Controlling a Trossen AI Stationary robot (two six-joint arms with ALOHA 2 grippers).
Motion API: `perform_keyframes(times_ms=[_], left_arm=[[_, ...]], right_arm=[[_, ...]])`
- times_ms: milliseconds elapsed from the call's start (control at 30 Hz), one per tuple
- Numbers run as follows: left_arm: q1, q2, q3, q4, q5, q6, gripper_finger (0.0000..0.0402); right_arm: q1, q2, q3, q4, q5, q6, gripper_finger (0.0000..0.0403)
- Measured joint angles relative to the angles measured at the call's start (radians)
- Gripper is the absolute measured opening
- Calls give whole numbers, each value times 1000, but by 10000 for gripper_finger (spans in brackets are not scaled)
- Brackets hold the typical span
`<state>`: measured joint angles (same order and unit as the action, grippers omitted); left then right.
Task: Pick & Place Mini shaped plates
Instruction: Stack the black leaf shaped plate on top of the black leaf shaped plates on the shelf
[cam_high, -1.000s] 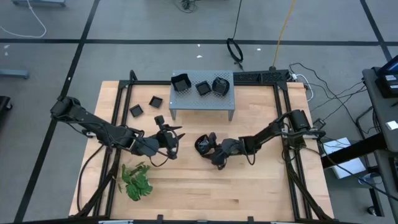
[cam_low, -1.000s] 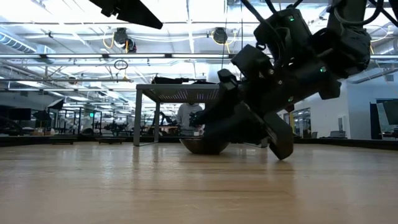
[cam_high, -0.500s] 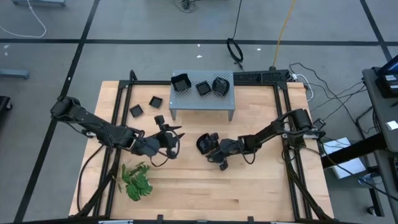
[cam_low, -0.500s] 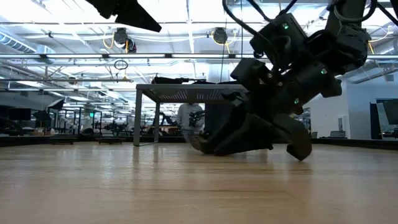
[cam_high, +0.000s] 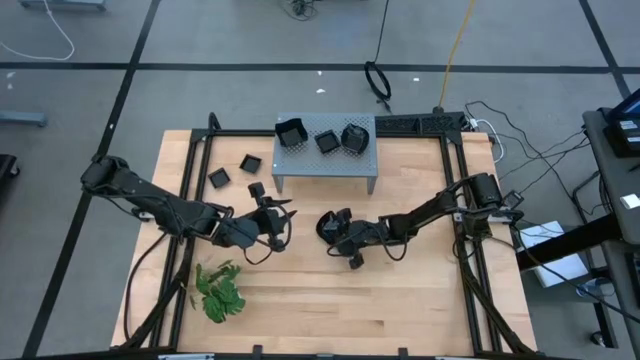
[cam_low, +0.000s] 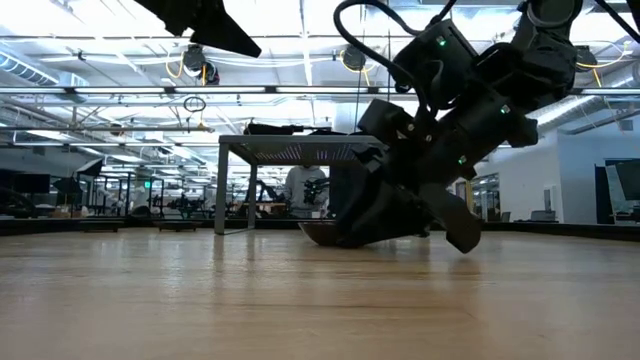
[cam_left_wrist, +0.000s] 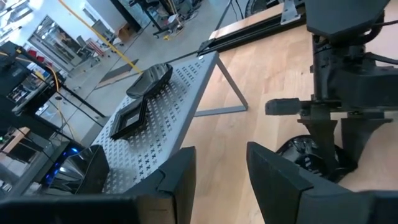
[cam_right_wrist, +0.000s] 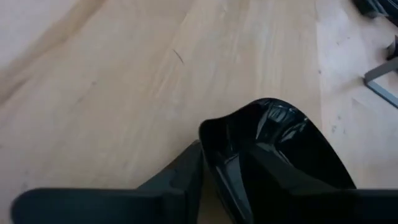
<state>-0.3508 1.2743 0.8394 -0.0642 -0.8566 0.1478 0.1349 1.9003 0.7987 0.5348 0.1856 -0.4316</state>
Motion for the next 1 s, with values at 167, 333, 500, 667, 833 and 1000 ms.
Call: perform_keyframes(times_ms=[167,333,500,667,833,1000], left_arm=[[0,0,0,-17,0,0,147],[0,0,0,-16,0,-4,147],[0,0,0,-16,0,-5,147],[0,0,0,-16,0,7,147],[0,0,0,-15,-1,7,147],[1,0,0,-15,-1,8,147]], right_arm=[[3,0,0,-5,1,29,29],[31,-30,0,-9,4,61,9],[68,-146,0,-61,-3,109,2],[97,-341,-1,-130,-3,178,1],[77,-548,0,-174,-1,164,1],[-31,-692,1,-212,-1,69,1]])
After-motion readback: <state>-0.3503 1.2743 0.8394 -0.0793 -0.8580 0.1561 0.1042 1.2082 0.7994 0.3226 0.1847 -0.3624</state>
